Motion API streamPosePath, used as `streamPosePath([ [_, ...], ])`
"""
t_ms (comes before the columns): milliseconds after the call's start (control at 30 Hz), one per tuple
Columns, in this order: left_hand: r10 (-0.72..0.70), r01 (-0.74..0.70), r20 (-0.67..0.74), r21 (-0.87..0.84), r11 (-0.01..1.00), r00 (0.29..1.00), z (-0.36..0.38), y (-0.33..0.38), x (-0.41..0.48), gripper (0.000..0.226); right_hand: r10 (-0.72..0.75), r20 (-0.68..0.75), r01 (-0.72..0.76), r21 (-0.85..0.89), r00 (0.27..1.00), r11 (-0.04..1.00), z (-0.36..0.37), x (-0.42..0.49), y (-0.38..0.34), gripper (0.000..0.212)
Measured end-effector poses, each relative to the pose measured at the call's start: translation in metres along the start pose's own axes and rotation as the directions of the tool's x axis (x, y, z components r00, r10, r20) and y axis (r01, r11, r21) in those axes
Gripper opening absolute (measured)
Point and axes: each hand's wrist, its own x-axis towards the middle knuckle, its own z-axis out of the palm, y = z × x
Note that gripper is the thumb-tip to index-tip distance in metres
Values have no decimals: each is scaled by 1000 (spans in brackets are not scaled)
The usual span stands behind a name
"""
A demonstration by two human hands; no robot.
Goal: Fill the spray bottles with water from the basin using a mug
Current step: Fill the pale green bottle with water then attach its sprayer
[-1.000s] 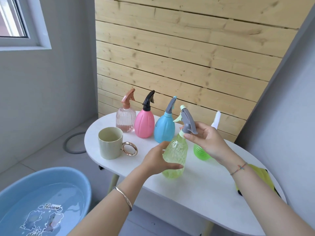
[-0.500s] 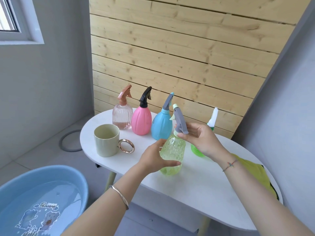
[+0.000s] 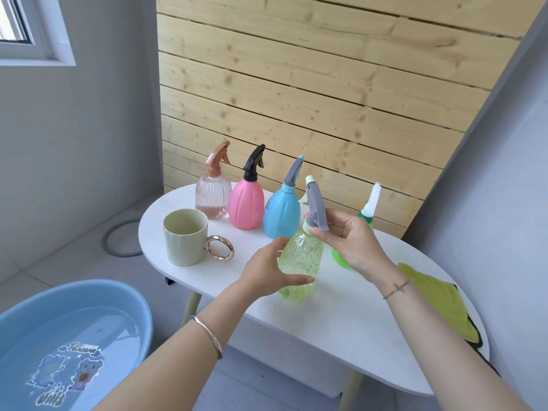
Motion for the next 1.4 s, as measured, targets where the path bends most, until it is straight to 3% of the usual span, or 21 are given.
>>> streamPosePath([
  [133, -6, 6, 6, 11, 1000, 1000, 1, -3, 1, 97, -6, -42, 8, 42, 999, 999, 3, -1, 3, 25],
  [300, 27, -21, 174, -41, 999, 984, -37, 31, -1, 85, -14, -20, 15, 51, 1000, 999, 5, -1, 3, 24],
  [400, 135, -129, 11, -223, 966, 991, -63, 81, 1, 63, -17, -39, 19, 64, 999, 998, 5, -2, 4, 22],
  [600, 163, -146, 148, -119, 982, 975, -43, 117, 20, 48, -22, -113, 23, 9, 993, 1000, 15, 0, 9, 22],
  [867, 166, -148, 143, -128, 981, 976, -40, 120, 25, 57, 1, -64, 9, 152, 998, 988, 14, -5, 18, 21],
  [1067, 125, -88, 212, -178, 980, 969, -42, 123, 28, 52, 7, -301, 59, 209, 954, 976, 36, -3, 23, 20],
  [1267, 277, -279, -32, -128, 952, 960, -55, 115, 21, 24, 25, -375, 67, 229, 927, 971, 44, -3, 29, 26],
  [1400, 263, -279, -117, -161, 947, 958, -59, 115, 11, 12, 37, -369, 52, 230, 929, 972, 44, -3, 30, 26],
])
